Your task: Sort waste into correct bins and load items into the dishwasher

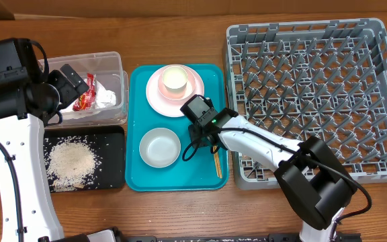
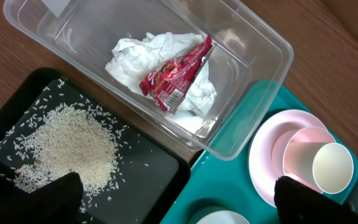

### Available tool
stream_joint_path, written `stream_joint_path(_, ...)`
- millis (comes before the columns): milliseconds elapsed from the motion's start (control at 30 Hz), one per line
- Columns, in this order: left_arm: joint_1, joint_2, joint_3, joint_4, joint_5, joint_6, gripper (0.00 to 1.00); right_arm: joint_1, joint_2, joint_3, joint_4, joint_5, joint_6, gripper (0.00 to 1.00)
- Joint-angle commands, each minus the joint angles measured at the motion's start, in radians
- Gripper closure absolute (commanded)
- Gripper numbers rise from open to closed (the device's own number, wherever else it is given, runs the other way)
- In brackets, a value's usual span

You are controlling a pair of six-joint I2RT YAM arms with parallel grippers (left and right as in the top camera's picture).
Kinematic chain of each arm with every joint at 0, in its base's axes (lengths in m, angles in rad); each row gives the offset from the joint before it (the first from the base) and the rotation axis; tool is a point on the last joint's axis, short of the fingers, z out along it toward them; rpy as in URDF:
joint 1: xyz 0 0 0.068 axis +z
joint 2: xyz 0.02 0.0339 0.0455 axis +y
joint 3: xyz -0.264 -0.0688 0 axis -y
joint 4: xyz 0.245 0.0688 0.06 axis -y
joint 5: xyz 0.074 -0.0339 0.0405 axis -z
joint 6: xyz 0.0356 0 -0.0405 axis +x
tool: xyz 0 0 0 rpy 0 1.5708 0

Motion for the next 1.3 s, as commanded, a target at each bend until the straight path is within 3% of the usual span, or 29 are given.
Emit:
stream_joint_path(0, -0.003, -0.015, 0.018, 0.001, -0.013, 0.008, 0.00, 0.004, 0.002, -0.020, 0.030, -0.005, 0.001, 0.49)
stream_joint_path(233, -0.006, -0.015, 0.018, 0.001, -0.013, 0.009, 0.00, 0.004, 0.001, -0.030, 0.043, -0.092, 0.001, 0.49)
stream_joint_path(700, -0.006, -0.015, 0.018, 0.001, -0.013, 0.008, 0.00, 0.003, -0.029, 0.048, 0.051, -0.037, -0.031, 0.45)
stream_joint_path(900, -0.006, -0.015, 0.018, 0.001, -0.013, 0.008, 0.00, 0.003, -0.044, 0.048, 0.020, 0.080, -0.030, 0.45)
stream_joint_path(1267, -0.006, -0.015, 0.018, 0.001, -0.013, 0.009, 0.00, 0.003, -0.007, 0.013, 0.014, 0.076, -0.025, 0.45)
